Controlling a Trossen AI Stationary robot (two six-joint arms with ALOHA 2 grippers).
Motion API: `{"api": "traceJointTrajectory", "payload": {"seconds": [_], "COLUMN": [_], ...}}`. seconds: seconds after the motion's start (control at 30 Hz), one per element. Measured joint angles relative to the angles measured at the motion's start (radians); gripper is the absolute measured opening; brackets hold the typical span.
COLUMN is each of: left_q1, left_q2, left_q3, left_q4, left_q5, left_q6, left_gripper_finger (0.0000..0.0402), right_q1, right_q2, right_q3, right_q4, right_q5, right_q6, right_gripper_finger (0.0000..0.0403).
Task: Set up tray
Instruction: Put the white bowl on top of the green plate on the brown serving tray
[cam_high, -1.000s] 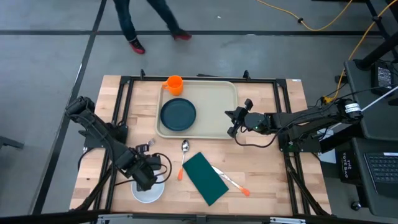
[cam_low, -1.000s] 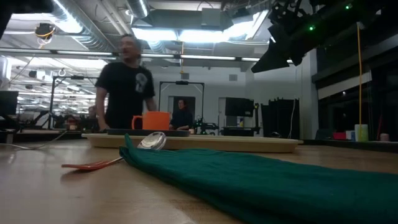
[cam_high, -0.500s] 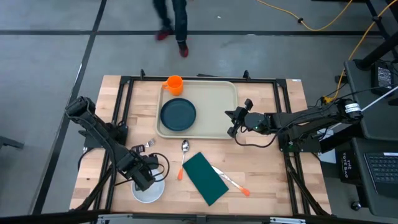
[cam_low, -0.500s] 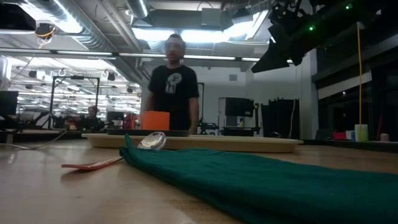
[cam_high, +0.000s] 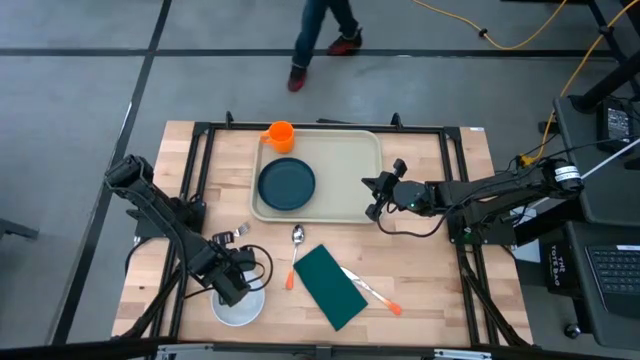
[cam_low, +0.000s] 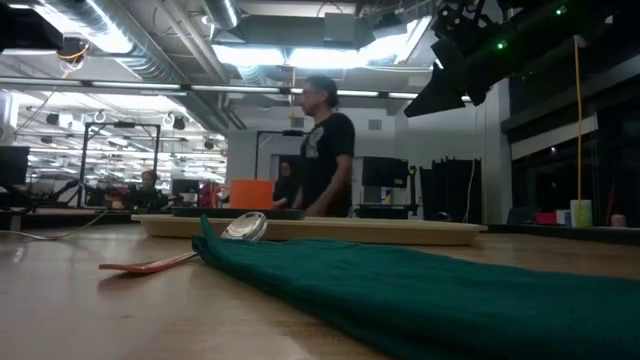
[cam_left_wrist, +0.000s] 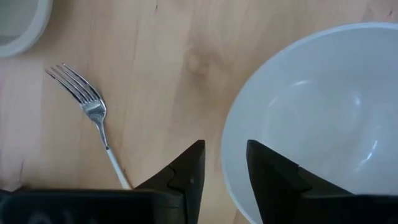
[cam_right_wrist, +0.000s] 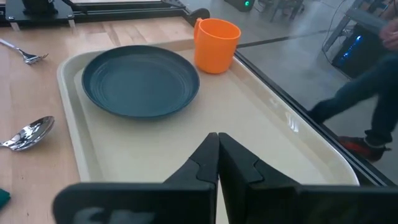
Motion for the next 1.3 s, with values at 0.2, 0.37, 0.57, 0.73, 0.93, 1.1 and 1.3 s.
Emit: {"api": "traceJointTrajectory", "payload": {"seconds": [0.2,0.37,0.57,0.73,0.93,1.1,1.3], "left_q1": [0.0,0.0,0.0,0.0,0.0,0.0,0.0], "left_q2": [0.0,0.0,0.0,0.0,0.0,0.028,0.076], "left_q3": [-0.045,-0.084,-0.086,-0.086,-0.086,-0.086,-0.086], "left_q4": [0.065,0.102,0.105,0.11,0.115,0.118,0.125], "left_q5": [0.001,0.007,0.007,0.007,-0.022,-0.022,0.031], "left_q6": [0.0,0.0,0.0,-0.002,-0.001,-0.001,0.068], "left_gripper_finger": [0.0107,0.0109,0.0105,0.0099,0.0098,0.0098,0.0098], "right_q1": [0.0,0.0,0.0,0.0,0.0,0.0,0.0], "right_q2": [0.0,0.0,0.0,0.0,0.0,0.0,0.0], "right_q3": [0.0,0.0,0.0,0.0,0.0,0.0,0.0], "right_q4": [0.0,0.0,0.0,0.0,0.0,0.0,0.0], "right_q5": [0.0,0.0,0.001,0.001,0.001,0.001,0.0], "right_q6": [0.0,0.0,0.0,0.0,0.0,0.0,0.0], "right_gripper_finger": [0.0012,0.0012,0.0012,0.0012,0.0012,0.0012,0.0012]}}
